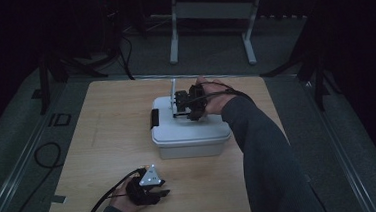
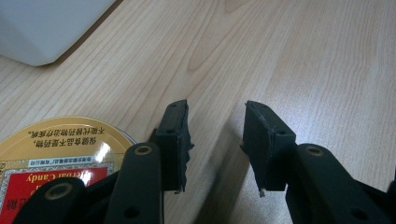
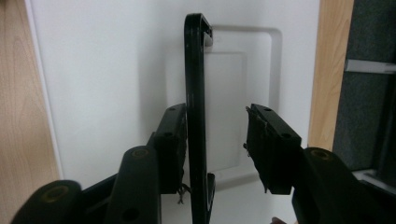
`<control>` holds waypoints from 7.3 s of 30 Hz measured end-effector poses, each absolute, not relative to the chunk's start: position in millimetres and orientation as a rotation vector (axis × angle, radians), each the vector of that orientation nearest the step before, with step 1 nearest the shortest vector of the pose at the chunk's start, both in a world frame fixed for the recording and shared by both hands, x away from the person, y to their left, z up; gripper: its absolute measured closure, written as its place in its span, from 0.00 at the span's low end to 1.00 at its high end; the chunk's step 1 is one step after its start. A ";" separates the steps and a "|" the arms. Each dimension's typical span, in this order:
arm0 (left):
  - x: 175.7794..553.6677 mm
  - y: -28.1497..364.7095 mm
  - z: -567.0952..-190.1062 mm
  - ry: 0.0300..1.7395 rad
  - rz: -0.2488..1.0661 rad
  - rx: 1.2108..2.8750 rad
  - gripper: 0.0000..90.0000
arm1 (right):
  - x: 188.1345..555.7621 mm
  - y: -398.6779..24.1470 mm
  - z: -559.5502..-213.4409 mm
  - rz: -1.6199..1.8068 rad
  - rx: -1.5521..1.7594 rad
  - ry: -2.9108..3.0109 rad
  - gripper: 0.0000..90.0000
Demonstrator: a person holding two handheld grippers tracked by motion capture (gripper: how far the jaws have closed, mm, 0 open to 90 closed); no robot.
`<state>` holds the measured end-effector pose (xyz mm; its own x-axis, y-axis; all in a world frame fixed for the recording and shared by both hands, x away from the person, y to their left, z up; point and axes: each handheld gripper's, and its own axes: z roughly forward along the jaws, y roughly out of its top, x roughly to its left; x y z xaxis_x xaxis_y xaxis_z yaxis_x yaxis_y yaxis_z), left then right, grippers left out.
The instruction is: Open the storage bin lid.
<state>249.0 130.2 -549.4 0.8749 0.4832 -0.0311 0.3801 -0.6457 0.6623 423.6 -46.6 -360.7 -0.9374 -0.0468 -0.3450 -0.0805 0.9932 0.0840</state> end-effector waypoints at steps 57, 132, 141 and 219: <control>246.9 132.8 -549.5 0.627 0.186 2.341 0.67 | 445.9 -39.2 -364.0 0.045 -0.138 2.930 0.93; 246.6 132.7 -549.7 0.626 0.182 2.338 0.66 | 438.1 -75.4 -325.2 0.072 -0.047 2.881 0.94; 247.0 132.6 -549.6 0.624 0.182 2.340 0.66 | 436.5 -91.3 -319.2 0.102 -0.004 2.874 0.94; 248.1 131.8 -549.8 0.622 0.178 2.337 0.66 | 440.8 -212.9 -322.1 0.085 0.417 2.839 0.94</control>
<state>248.1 131.8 -549.8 0.8750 0.4820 -0.0446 0.3855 -0.6382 0.6664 440.8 -212.9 -322.1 -0.9222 0.2900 -0.2559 0.2742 0.9569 0.0960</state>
